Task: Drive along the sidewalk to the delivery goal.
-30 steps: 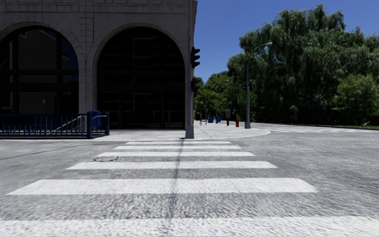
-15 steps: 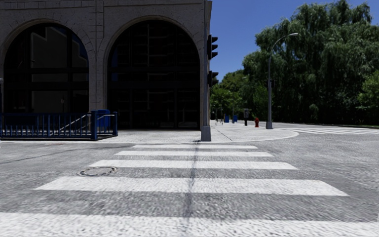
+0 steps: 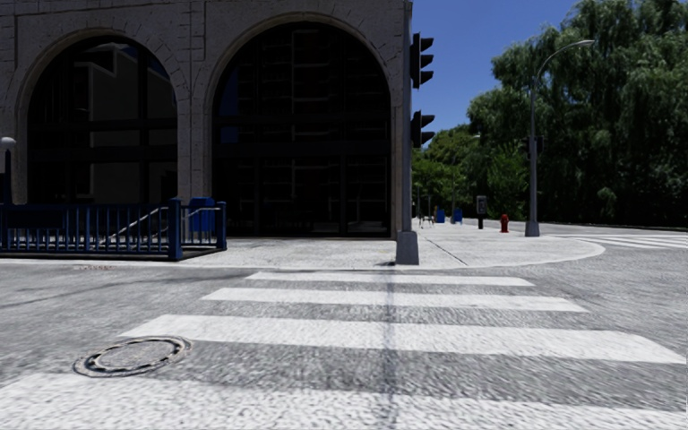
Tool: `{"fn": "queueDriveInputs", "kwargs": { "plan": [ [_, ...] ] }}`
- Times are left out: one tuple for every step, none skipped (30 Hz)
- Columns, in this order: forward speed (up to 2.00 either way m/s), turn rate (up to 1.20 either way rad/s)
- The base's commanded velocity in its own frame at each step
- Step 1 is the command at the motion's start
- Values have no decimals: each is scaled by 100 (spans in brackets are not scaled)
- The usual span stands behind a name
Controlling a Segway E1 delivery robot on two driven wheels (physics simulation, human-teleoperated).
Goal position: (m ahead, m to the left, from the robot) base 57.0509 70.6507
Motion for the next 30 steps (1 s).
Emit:
{"fn": "queueDriveInputs", "kwargs": {
  "plan": [
    [190,0],
    [182,0],
    [182,0],
    [175,0],
    [168,0],
    [168,0],
    [167,0],
    [167,0],
    [166,0],
    [166,0],
    [166,0],
    [166,0],
    [166,0],
    [166,0],
    [166,0],
    [166,0],
    [166,0],
    [166,0],
    [166,0],
    [166,0],
    [166,0],
    [166,0],
    [166,0],
    [166,0],
    [166,0],
    [166,0],
    [166,0],
    [166,0],
    [166,0],
    [166,0]
  ]
}}
